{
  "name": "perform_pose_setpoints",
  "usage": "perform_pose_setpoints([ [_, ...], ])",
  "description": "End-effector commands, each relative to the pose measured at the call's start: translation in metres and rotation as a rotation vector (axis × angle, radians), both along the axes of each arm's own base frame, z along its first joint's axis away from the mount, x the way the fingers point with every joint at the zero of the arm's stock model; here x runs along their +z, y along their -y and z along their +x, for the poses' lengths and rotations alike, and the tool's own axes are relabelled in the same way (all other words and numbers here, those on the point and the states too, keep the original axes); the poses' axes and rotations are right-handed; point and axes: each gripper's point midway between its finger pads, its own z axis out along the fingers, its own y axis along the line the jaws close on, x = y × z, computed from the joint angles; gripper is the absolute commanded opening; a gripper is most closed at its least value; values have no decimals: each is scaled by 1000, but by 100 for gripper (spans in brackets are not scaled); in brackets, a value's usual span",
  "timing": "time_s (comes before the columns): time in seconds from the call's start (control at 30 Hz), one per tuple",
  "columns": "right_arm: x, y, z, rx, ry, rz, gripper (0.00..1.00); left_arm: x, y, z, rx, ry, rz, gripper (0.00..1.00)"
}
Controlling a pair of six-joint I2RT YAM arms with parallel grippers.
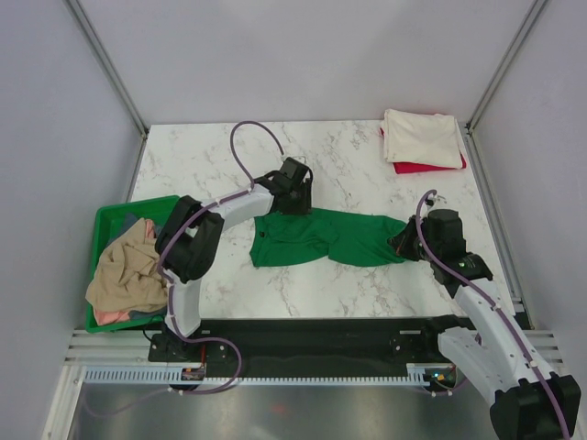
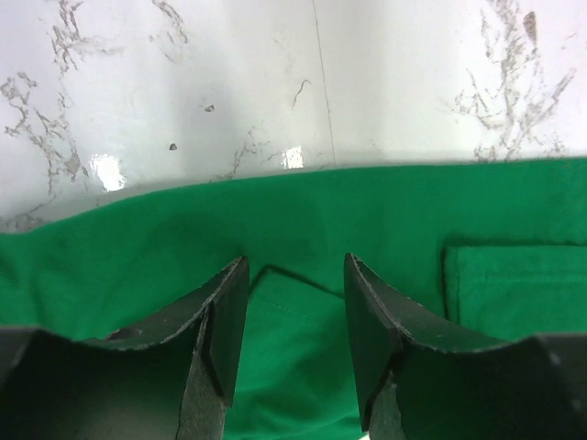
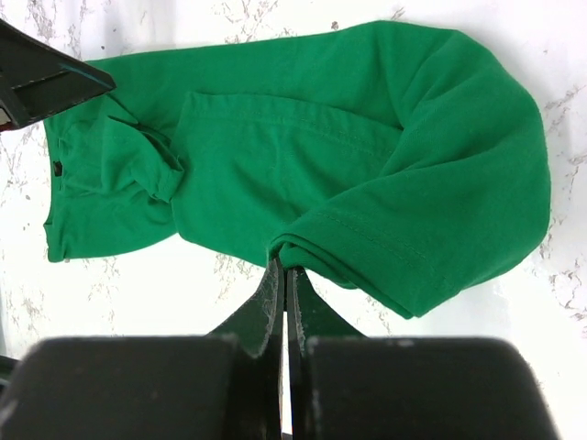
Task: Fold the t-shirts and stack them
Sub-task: Flatten the tshirt out
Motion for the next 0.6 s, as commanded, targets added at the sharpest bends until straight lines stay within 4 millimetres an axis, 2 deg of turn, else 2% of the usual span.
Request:
perform_pose_setpoints([
  [0.0,7,-4,6,24,42,6,0,0,-2,8,2,36,65,53],
  [0.33,2,-4,8,29,34,4,0,-23,-7,-6,1,8,137,47],
  [0.37,1,-4,8,26,33,3,0,-25,-7,-7,-2,1,138,45],
  [0.4,-2,-4,8,29,23,2,0,-26,-7,-8,-4,-2,139,33],
  [0.47,-2,-4,9,26,24,3,0,-21,-8,-8,1,6,136,23],
  [0.57,-3,-4,9,27,22,2,0,-13,-10,-9,11,15,132,15],
])
